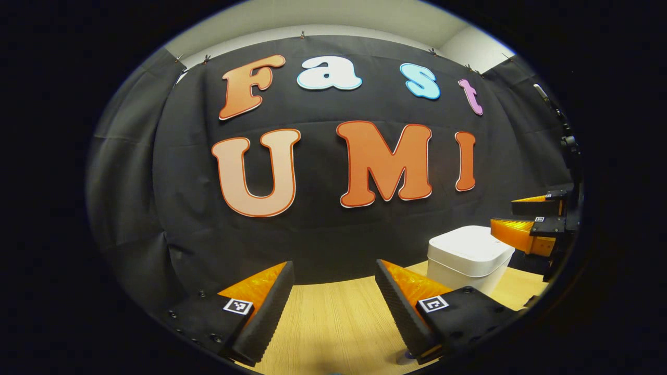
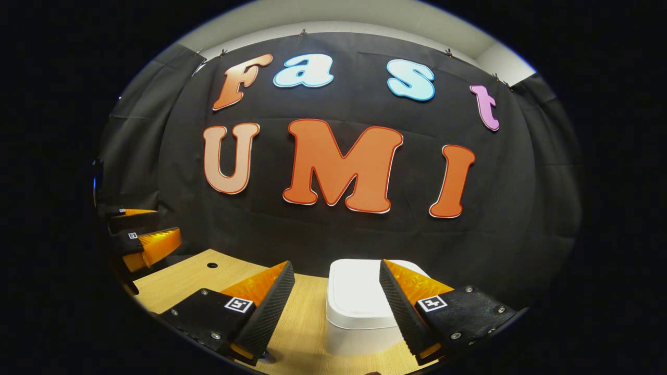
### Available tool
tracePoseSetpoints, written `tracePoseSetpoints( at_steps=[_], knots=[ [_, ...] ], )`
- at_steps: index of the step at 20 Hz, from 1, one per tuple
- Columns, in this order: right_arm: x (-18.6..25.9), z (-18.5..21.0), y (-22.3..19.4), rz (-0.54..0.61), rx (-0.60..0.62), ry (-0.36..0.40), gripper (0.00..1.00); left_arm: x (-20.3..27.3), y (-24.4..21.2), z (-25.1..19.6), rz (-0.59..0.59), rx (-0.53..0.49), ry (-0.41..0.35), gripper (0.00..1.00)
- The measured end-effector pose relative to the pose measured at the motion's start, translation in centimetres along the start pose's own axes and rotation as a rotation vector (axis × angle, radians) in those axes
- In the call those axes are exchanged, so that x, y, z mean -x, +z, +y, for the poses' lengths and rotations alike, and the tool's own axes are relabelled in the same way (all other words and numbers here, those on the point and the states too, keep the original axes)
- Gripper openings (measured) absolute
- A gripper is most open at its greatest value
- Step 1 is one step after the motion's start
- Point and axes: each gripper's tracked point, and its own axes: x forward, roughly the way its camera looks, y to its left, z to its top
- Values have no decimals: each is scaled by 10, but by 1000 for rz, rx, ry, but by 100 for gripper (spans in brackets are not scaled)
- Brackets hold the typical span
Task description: Press the lid of the desktop garbage bin to open it, pick up the crumpled paper on the desktop and throw it into the bin, then pick up the pop can on the desktop and drop it into the bin, and finally close the garbage bin lid.
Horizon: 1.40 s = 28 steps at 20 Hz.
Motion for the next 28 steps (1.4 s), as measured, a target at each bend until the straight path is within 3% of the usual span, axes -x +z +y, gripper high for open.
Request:
tracePoseSetpoints(
  at_steps=[8,12,13,14,15,17,18,23,28],
  knots=[
    [-11,-17,-22,123,3,-6,84,-2,-12,6,41,24,18,99],
    [-15,-30,-33,204,-6,3,67,-1,-18,6,56,43,22,100],
    [-16,-29,-36,226,-14,23,54,-1,-20,6,59,47,22,100],
    [-17,-34,-37,240,-15,12,53,-1,-21,5,64,49,22,100],
    [-18,-42,-37,249,-10,-15,29,-1,-23,6,67,50,25,100],
    [-20,-49,-37,262,-10,-24,6,0,-25,8,70,53,31,100],
    [-19,-46,-37,266,-15,-6,3,1,-27,9,72,53,35,100],
    [-21,-54,-33,286,26,6,1,4,-32,12,83,56,46,100],
    [-28,-73,-30,337,-27,-7,1,9,-33,17,82,33,59,100]
  ],
)
